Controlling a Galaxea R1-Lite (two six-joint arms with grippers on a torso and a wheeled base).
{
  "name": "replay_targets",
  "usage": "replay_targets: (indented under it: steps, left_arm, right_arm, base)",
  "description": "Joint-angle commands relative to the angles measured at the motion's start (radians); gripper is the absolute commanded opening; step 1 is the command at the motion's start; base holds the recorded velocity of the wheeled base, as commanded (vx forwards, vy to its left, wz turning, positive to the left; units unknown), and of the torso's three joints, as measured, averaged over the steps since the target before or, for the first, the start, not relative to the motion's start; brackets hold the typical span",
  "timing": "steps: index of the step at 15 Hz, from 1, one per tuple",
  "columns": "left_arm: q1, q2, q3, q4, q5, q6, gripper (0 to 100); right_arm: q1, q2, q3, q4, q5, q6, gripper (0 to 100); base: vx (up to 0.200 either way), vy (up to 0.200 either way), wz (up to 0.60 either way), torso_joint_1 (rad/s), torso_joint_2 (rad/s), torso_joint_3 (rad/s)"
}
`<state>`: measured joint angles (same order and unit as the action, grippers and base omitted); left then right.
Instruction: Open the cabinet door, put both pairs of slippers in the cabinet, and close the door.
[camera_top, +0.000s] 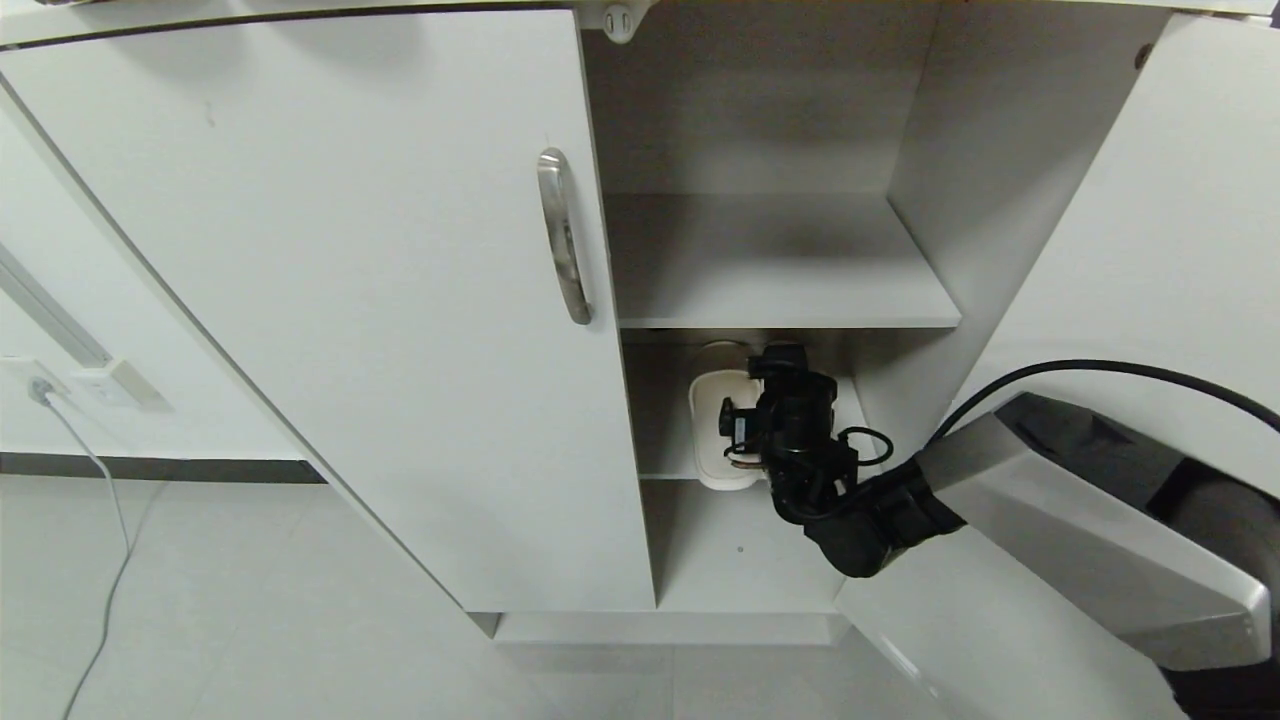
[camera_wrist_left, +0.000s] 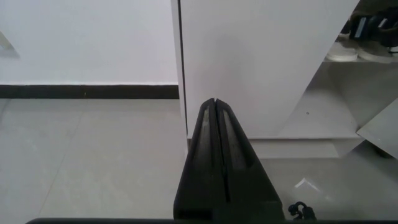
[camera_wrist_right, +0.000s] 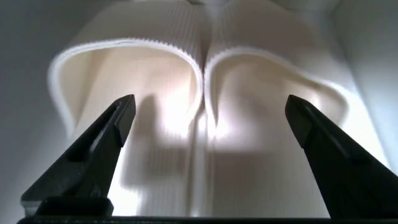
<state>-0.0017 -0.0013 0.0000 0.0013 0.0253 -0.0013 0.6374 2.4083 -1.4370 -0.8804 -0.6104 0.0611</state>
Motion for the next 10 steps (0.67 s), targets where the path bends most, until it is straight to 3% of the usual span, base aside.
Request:
replay_targets:
  steps: [1, 7, 10]
  left_arm:
    - [0.000, 0.001, 0.000, 0.000, -0.001, 0.000, 0]
    - [0.000, 0.001, 0.000, 0.000, 0.001, -0.002, 0]
    - [0.000, 0.001, 0.000, 0.000, 0.001, -0.002, 0]
  right_arm:
    - [0.051, -0.158, 0.178, -0.057, 0.000, 0.002, 100]
    - [0.171, -0.396, 0.616, -0.199, -0.008, 0.029, 100]
    - [0.186, -0.440, 0.678, -0.209, 0.001, 0.031, 100]
  base:
    - [0.000, 0.000, 0.00, 0.000, 0.00, 0.000]
    - [0.000, 0.000, 0.00, 0.000, 0.00, 0.000]
    - [0.000, 0.000, 0.00, 0.000, 0.00, 0.000]
